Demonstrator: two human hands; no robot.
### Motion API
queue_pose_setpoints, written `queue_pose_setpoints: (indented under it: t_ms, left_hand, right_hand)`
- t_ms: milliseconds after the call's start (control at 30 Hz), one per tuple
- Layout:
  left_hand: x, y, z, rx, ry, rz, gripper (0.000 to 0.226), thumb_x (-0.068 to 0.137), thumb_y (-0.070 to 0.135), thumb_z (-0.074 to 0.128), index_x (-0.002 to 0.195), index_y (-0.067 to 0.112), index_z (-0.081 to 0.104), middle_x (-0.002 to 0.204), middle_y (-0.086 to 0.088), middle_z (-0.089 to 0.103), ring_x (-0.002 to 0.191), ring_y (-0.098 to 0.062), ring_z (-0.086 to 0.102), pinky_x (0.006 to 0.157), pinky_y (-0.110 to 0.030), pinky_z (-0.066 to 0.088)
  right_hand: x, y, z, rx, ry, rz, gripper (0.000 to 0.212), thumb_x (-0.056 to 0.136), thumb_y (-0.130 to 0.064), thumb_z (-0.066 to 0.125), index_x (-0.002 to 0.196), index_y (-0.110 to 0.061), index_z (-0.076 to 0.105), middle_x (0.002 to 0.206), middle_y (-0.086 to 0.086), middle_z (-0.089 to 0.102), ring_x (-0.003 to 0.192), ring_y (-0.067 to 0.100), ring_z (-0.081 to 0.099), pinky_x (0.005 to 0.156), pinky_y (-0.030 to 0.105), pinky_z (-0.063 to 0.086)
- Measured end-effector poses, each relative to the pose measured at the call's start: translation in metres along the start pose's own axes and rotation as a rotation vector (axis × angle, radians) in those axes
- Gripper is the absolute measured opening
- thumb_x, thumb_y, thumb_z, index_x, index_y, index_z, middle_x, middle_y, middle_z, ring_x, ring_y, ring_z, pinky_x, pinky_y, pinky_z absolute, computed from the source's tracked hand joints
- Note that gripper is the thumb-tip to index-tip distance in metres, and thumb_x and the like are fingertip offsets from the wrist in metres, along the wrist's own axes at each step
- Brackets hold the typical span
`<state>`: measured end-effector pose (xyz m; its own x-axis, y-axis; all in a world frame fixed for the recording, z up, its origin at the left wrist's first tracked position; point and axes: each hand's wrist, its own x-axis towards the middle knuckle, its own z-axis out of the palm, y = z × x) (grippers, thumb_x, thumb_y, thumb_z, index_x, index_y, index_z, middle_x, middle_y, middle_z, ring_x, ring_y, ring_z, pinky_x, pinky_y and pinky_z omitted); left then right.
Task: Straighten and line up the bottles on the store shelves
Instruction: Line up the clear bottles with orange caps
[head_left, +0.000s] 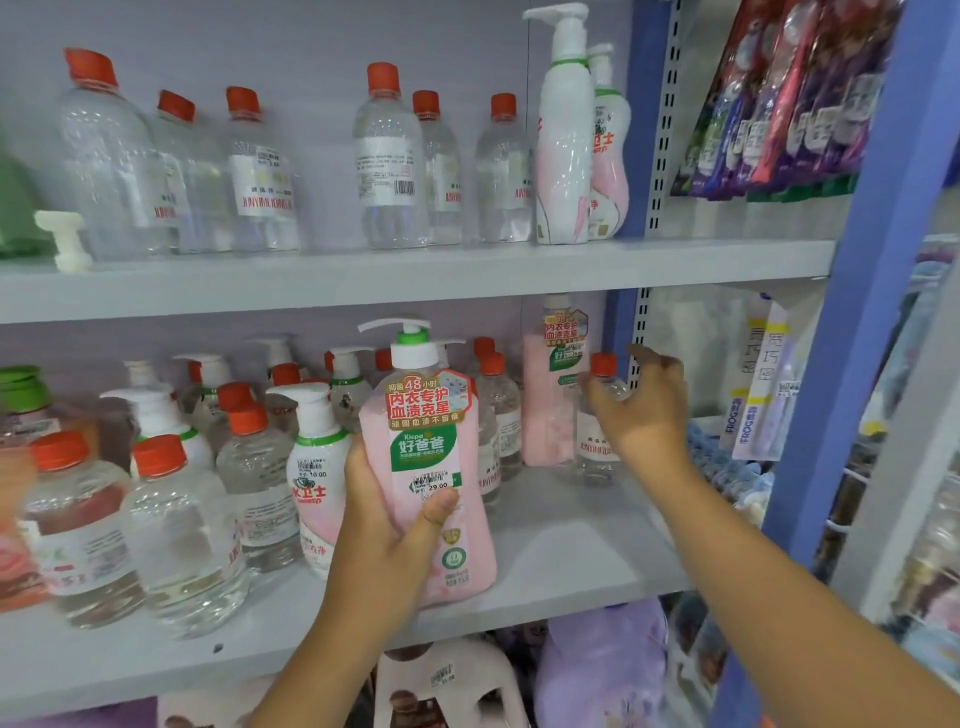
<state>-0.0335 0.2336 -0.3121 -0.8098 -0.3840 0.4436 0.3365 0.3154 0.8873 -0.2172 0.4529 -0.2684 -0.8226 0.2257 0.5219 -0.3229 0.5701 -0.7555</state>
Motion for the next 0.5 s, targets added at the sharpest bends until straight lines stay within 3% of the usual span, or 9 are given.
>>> queue_pose_setpoints:
  t_ms: [33, 100, 167, 233, 333, 433, 500]
  left_hand:
    - [0.0, 0.0, 0.0, 0.003, 0.001, -0.004, 0.064, 0.09, 0.01, 0.073, 0.13, 0.044, 0.037, 0.111, 0.026, 0.07, 0.098, 0.001, 0.071, 0.08, -0.032, 0.058]
    - [0.0, 0.0, 0.0, 0.006, 0.003, -0.019, 0.065, 0.091, 0.011, 0.073, 0.126, 0.052, 0.037, 0.111, 0.026, 0.07, 0.097, 0.0, 0.072, 0.078, -0.041, 0.062]
    - [0.0, -0.001, 0.002, 0.014, 0.009, -0.018, 0.065, 0.09, 0.012, 0.073, 0.125, 0.053, 0.037, 0.111, 0.025, 0.07, 0.097, -0.001, 0.072, 0.078, -0.043, 0.062]
    - [0.001, -0.001, 0.002, 0.014, 0.018, -0.011, 0.064, 0.09, 0.012, 0.074, 0.129, 0.048, 0.038, 0.112, 0.024, 0.07, 0.098, 0.0, 0.071, 0.08, -0.043, 0.062]
    - [0.003, -0.004, 0.005, 0.014, 0.027, -0.009, 0.064, 0.09, 0.014, 0.074, 0.134, 0.041, 0.038, 0.115, 0.021, 0.07, 0.1, -0.002, 0.071, 0.082, -0.049, 0.061]
    - [0.004, -0.005, 0.009, 0.017, 0.044, 0.001, 0.062, 0.089, 0.013, 0.074, 0.135, 0.036, 0.039, 0.115, 0.019, 0.071, 0.101, -0.002, 0.07, 0.087, -0.042, 0.059]
    - [0.004, -0.006, 0.009, 0.026, 0.053, 0.003, 0.059, 0.089, 0.013, 0.075, 0.131, 0.038, 0.04, 0.114, 0.021, 0.07, 0.1, 0.0, 0.07, 0.087, -0.04, 0.058]
  right_hand:
    - [0.007, 0.007, 0.0, -0.025, -0.142, 0.091, 0.077, 0.081, -0.052, 0.079, 0.144, -0.019, 0.049, 0.14, 0.008, 0.048, 0.125, 0.03, 0.055, 0.101, 0.038, 0.049]
    - [0.01, 0.015, 0.003, -0.036, -0.306, 0.111, 0.07, 0.08, -0.051, 0.08, 0.138, -0.023, 0.053, 0.132, 0.006, 0.057, 0.116, 0.028, 0.063, 0.091, 0.037, 0.054]
    - [0.006, 0.017, 0.004, -0.026, -0.31, 0.071, 0.057, 0.079, -0.047, 0.082, 0.126, -0.027, 0.058, 0.12, 0.001, 0.064, 0.107, 0.025, 0.067, 0.086, 0.035, 0.055]
    - [0.0, 0.015, 0.006, 0.002, -0.331, 0.056, 0.06, 0.071, -0.052, 0.084, 0.123, -0.032, 0.059, 0.117, -0.004, 0.066, 0.105, 0.021, 0.066, 0.089, 0.036, 0.056]
    - [-0.017, 0.005, 0.019, 0.128, -0.393, 0.029, 0.062, 0.071, -0.047, 0.087, 0.124, -0.032, 0.06, 0.117, -0.011, 0.066, 0.107, 0.015, 0.065, 0.092, 0.033, 0.053]
    - [-0.033, -0.007, 0.037, 0.18, -0.493, -0.04, 0.067, 0.076, -0.045, 0.086, 0.134, -0.03, 0.057, 0.128, -0.015, 0.059, 0.118, 0.011, 0.058, 0.102, 0.033, 0.049]
    - [-0.03, -0.012, 0.04, 0.188, -0.548, -0.076, 0.065, 0.08, -0.049, 0.081, 0.135, -0.03, 0.054, 0.128, -0.014, 0.059, 0.116, 0.01, 0.056, 0.098, 0.03, 0.049]
